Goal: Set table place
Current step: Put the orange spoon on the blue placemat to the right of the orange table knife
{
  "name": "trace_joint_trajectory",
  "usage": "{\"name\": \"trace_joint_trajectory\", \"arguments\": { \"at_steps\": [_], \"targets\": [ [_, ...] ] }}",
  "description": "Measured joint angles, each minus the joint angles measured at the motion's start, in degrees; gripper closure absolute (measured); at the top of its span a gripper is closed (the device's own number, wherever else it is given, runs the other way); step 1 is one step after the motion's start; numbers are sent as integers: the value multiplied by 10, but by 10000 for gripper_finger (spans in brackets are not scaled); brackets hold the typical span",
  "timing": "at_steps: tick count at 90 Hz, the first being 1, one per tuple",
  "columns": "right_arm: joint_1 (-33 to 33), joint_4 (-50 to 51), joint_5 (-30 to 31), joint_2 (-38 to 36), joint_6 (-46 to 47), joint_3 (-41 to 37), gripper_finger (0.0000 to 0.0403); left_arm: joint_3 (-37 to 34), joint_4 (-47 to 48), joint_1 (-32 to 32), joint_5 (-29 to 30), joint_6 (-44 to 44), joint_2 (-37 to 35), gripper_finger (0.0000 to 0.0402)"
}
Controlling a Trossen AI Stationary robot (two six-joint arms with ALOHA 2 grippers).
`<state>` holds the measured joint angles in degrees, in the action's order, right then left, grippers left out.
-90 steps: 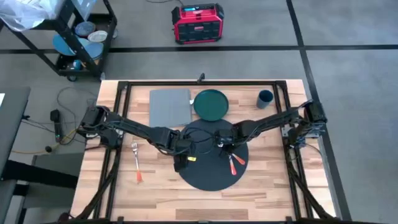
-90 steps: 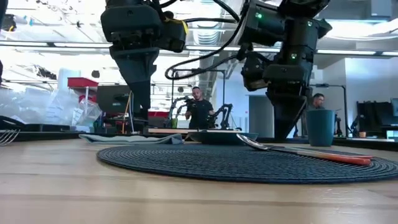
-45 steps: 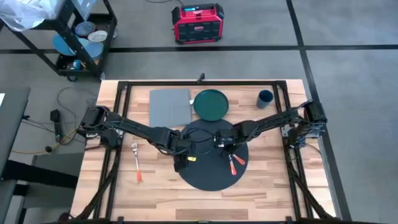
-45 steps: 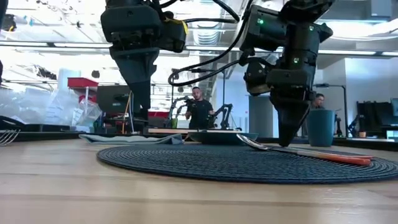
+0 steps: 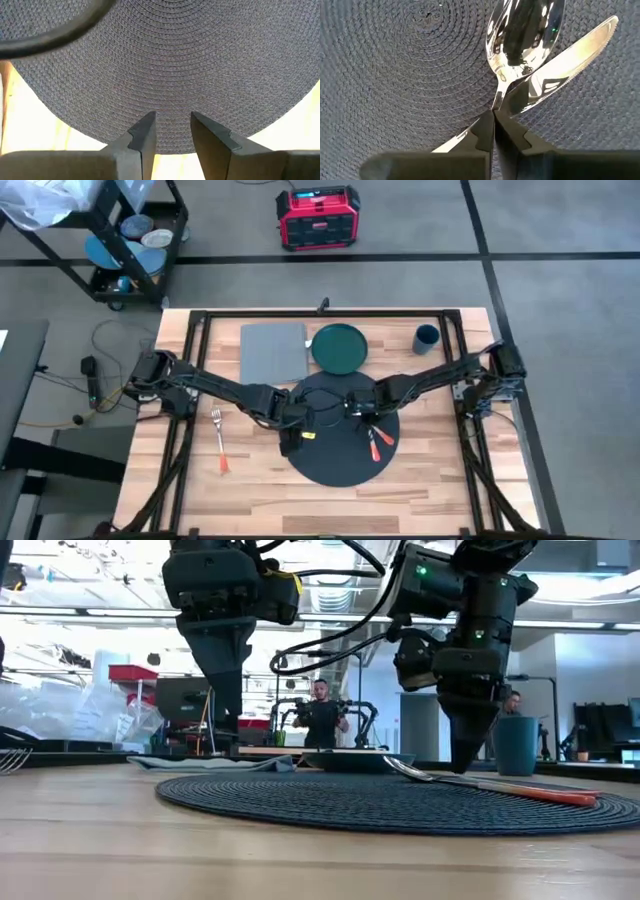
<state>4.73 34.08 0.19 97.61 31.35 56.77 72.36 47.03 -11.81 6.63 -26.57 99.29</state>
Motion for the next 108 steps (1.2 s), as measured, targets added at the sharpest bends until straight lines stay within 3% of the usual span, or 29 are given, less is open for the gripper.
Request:
{"name": "trace_joint_trajectory", "arguments": {
  "at_steps": [23, 38, 46, 78, 108],
  "targets": [
    [-12, 8, 13, -34, 14, 1, 403, 0, -2, 0, 0, 0, 0, 296],
    [-16, -30, -41, -34, -23, 0, 394, 0, -2, 0, 0, -1, 0, 296],
    [-8, -59, -58, -18, -31, 2, 368, 0, -2, 0, 0, -5, 0, 296],
    [-12, -8, -50, 19, -10, 2, 254, 0, 2, -4, 0, -2, 0, 296],
    [-23, 26, -26, 21, 12, 24, 267, 0, 39, -5, -47, 14, 0, 296]
  ]
}}
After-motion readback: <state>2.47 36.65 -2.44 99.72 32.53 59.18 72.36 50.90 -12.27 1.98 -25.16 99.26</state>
